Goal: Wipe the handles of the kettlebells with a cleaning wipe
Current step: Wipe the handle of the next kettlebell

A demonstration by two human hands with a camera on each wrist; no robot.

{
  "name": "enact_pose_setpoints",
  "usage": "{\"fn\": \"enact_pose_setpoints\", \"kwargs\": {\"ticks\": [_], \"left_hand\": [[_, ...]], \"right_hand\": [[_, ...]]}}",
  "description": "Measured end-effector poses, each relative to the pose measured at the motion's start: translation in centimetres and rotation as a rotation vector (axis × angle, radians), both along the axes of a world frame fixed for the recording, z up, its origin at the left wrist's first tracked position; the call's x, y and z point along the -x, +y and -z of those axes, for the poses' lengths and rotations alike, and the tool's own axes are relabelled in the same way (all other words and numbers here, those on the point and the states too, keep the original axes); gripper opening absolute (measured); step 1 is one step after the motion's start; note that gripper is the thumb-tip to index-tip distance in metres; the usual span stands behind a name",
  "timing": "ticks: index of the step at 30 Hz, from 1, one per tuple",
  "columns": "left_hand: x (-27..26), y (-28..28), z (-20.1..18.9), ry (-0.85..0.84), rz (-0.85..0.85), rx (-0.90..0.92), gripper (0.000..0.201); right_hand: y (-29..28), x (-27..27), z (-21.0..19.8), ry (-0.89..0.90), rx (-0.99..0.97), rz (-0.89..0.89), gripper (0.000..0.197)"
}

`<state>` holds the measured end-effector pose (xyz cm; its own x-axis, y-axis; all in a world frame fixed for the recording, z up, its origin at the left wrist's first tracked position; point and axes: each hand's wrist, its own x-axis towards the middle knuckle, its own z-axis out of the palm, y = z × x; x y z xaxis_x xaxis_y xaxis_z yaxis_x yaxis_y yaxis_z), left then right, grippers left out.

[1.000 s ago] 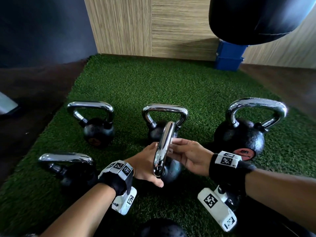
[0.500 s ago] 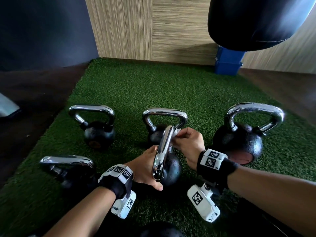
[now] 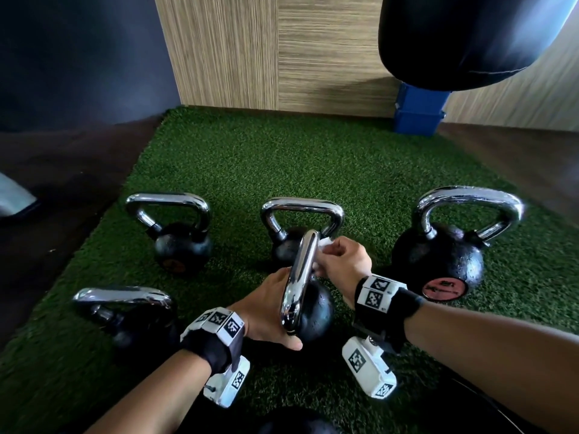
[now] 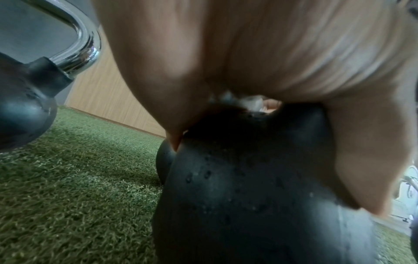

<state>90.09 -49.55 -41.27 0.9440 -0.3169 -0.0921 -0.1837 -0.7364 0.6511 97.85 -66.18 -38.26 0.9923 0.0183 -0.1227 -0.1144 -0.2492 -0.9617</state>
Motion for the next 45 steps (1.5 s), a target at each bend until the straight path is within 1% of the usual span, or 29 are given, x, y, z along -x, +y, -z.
{"fn": "enact_pose_setpoints", "kwargs": {"ticks": [1,4,5,8,11,13,15,17,20,21,23,25,26,28,31,33,36,38,41,45], "left_hand": [[0.0,0.0,0.1,0.006,-0.005,0.000,0.126],[0.2,0.1,0.6,-0.005,-0.001,-0.034,0.130],[0.3,0.1,0.7,-0.006,0.000,-0.044,0.132],[0.4,0.0,1.0,-0.021,-0.025,-0.028,0.130],[0.7,0.1,1.0,-0.058,-0.038,-0.009,0.121],[0.8,0.3,0.5,-0.074,0.002,-0.043,0.121],[1.2,0.7,-0.4,-0.038,0.059,-0.043,0.118],[2.1,1.5,-1.6,0.026,0.061,0.010,0.112],[3.6,2.2,-3.6,0.041,0.004,0.134,0.099],[4.1,2.1,-4.3,0.018,-0.024,0.129,0.096],[4.7,1.0,-5.6,-0.071,-0.090,-0.013,0.089],[4.8,-0.3,-6.3,-0.189,-0.183,-0.202,0.075],[4.7,-0.8,-6.6,-0.220,-0.234,-0.257,0.067],[4.5,-1.4,-6.8,-0.192,-0.291,-0.263,0.056],[4.4,-1.4,-7.0,-0.105,-0.297,-0.249,0.049],[4.0,-0.7,-7.5,-0.067,-0.267,-0.304,0.051],[2.7,1.2,-9.1,-0.017,-0.160,-0.477,0.063],[1.6,2.4,-10.3,0.003,-0.087,-0.558,0.066],[0.0,3.6,-11.1,0.036,-0.033,-0.615,0.071],[-0.8,3.7,-11.6,0.012,-0.026,-0.618,0.065]], "right_hand": [[0.0,0.2,-0.1,0.021,-0.003,-0.023,0.025],[0.1,0.0,-0.3,0.054,-0.013,-0.058,0.047],[0.2,-0.2,-0.2,0.050,0.013,-0.055,0.048],[0.4,-0.6,-0.3,0.063,0.146,-0.084,0.034],[0.8,-0.7,-0.2,0.132,0.178,-0.130,0.025],[0.8,-0.8,-0.3,0.170,0.177,-0.143,0.020],[0.2,-0.8,-0.7,0.148,0.229,-0.163,0.020],[-0.9,-1.0,-1.4,-0.017,0.383,-0.233,0.033],[-2.1,-1.6,-3.0,-0.351,0.528,-0.472,0.064],[-2.2,-2.0,-3.6,-0.446,0.591,-0.563,0.073],[-1.9,-2.6,-4.8,-0.607,0.779,-0.700,0.078],[-1.4,-2.8,-5.6,-0.675,0.928,-0.756,0.069],[-1.2,-2.8,-5.8,-0.661,0.947,-0.764,0.064],[-0.9,-2.4,-6.0,-0.601,0.957,-0.751,0.062],[-1.0,-2.0,-6.3,-0.608,1.012,-0.756,0.059],[-1.5,-1.7,-6.7,-0.603,1.026,-0.779,0.052],[-2.8,-1.3,-7.8,-0.609,1.049,-0.799,0.040],[-3.8,-0.6,-8.2,-0.586,1.108,-0.817,0.037],[-4.9,1.0,-8.4,-0.607,1.166,-0.801,0.033],[-5.1,2.1,-9.1,-0.597,1.213,-0.789,0.034]]}}
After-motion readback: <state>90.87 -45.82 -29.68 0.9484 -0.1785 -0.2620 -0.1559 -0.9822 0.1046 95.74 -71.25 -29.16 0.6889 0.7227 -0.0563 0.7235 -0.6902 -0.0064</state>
